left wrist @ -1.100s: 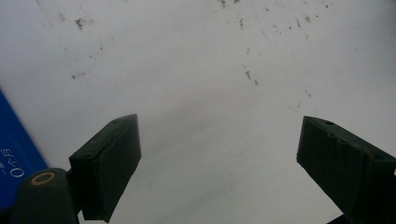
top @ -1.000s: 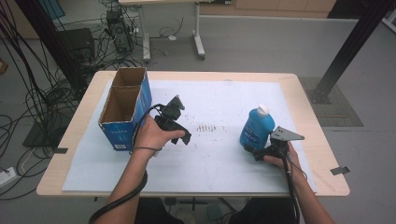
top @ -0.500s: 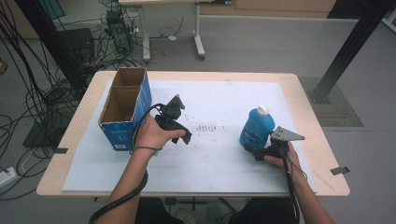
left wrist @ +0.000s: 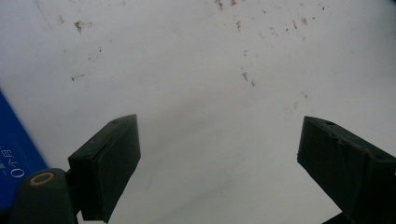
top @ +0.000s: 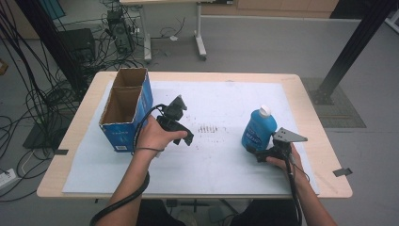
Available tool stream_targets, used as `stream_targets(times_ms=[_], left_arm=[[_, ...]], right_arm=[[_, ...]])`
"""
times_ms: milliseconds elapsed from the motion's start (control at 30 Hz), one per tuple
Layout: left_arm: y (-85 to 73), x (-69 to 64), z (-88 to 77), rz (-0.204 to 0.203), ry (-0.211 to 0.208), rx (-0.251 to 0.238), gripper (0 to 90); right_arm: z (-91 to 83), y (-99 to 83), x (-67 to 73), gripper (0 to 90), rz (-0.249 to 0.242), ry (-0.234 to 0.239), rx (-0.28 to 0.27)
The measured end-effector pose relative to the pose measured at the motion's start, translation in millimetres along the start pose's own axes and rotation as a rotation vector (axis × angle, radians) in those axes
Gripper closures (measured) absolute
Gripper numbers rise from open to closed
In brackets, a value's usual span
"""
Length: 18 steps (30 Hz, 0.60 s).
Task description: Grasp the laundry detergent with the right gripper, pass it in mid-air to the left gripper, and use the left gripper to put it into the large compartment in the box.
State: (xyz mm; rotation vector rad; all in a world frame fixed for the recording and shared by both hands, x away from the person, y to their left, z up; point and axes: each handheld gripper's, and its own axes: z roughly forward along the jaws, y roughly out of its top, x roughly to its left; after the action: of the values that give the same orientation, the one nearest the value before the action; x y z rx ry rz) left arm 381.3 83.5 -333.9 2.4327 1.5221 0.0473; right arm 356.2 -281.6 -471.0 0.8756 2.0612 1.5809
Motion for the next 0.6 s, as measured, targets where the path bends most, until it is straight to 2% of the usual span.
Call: stream_targets(times_ms=[600], left_arm=[[-0.6,0.4,0.1,0.001,0.001,-0.002,13.7]], right_arm=[[-0.4,-0.3,-0.5,2.9,0.008,0.001,-0.007]])
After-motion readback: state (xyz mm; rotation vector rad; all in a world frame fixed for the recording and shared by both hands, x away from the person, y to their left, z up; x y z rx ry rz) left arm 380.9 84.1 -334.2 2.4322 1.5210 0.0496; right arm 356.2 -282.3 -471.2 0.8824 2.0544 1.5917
